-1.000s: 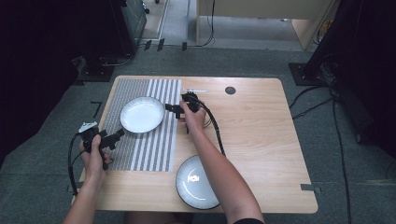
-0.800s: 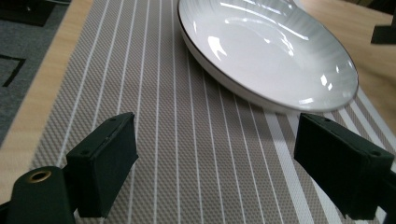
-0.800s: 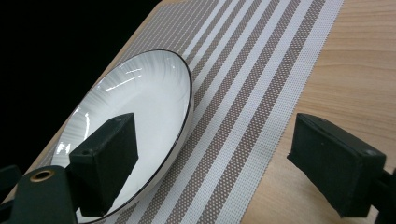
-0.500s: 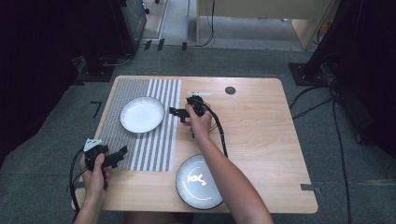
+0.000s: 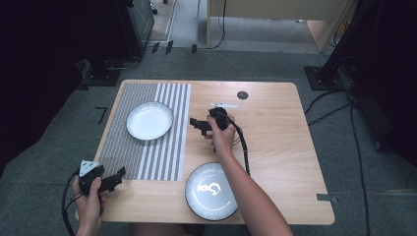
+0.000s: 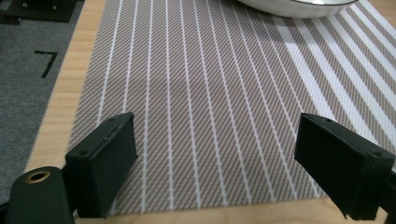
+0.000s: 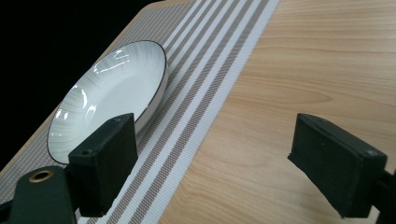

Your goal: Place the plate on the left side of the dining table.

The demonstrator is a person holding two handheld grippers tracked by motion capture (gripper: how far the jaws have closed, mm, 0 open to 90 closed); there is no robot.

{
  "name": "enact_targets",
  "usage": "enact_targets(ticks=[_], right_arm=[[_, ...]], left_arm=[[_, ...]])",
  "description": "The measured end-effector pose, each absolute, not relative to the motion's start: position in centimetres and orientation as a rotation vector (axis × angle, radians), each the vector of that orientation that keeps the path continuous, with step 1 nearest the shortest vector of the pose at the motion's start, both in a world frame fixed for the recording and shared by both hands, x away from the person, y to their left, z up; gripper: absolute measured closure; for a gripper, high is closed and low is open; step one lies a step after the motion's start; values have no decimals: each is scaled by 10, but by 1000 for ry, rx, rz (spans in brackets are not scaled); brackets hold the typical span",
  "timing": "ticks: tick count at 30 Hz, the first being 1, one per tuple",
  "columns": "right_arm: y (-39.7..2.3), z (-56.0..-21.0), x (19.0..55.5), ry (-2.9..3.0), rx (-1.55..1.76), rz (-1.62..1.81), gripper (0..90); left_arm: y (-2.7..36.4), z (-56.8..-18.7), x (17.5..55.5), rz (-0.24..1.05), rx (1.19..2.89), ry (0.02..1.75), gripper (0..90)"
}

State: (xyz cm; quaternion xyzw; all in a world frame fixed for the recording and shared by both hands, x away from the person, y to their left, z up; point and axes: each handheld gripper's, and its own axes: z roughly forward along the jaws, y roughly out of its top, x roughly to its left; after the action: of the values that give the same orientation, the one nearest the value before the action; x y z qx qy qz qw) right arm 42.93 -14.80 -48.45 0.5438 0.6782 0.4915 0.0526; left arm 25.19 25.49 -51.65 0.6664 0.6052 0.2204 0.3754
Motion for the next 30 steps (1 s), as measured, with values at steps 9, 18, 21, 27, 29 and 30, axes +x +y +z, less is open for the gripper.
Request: enact_targets(ticks=[9, 18, 21, 27, 29, 30], right_arm=[[-181, -485, 407, 2008, 1682, 1480, 148], [-206, -482, 386, 1987, 1684, 1474, 147], [-217, -480, 377, 1963, 1698, 1482, 148], [-235, -475, 358, 1933, 1700, 1458, 147], [-242, -475, 352, 1914, 1715, 1459, 147], [-250, -475, 347, 1896, 1728, 1462, 147]], left_arm=[[251, -517, 241, 632, 1825, 1526, 125], [245, -518, 242, 672, 1873, 1531, 122], [245, -518, 242, 670, 1872, 1531, 119], [244, -518, 243, 665, 1877, 1527, 102], [244, -518, 243, 663, 1894, 1520, 86], [243, -518, 244, 663, 1900, 1519, 84]])
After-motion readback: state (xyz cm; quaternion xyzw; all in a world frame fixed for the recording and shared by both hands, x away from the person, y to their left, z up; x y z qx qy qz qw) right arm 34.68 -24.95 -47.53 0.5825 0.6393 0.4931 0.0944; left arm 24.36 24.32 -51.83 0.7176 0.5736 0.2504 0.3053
